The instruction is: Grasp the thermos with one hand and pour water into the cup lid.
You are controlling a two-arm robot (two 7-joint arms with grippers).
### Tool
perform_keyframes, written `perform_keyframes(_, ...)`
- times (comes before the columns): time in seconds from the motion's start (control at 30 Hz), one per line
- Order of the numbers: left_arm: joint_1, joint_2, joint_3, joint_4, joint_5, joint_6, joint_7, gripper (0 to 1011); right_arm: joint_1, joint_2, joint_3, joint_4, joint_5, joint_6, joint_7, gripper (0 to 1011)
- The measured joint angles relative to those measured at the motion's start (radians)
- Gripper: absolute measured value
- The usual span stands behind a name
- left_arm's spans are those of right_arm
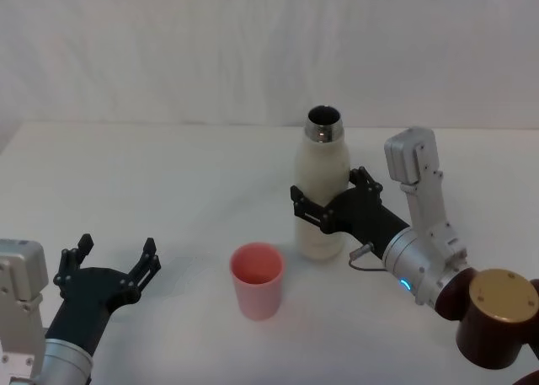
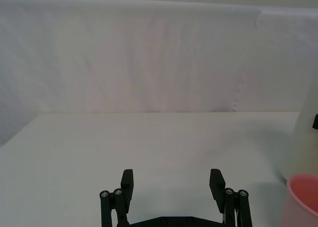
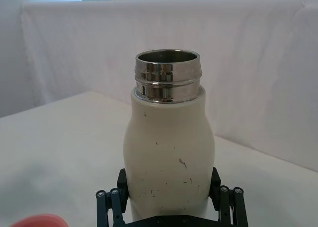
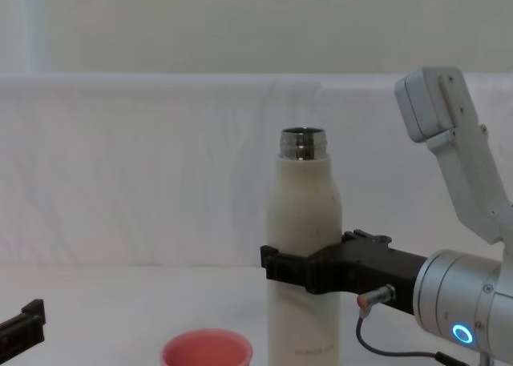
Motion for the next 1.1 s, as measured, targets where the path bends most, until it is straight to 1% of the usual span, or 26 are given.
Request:
perform_keyframes(0.53, 0.0, 0.0, 0.0, 0.0, 0.0, 0.0, 0.0, 1001, 0.003, 0.027, -0.027, 0.005, 0.045, 0.004, -0.025, 959)
perform_keyframes(1.1, 0.0, 0.0, 0.0, 0.0, 0.0, 0.0, 0.0, 1001, 0.002, 0.044, -0.044, 0.008, 0.081, 0.009, -0.037, 959)
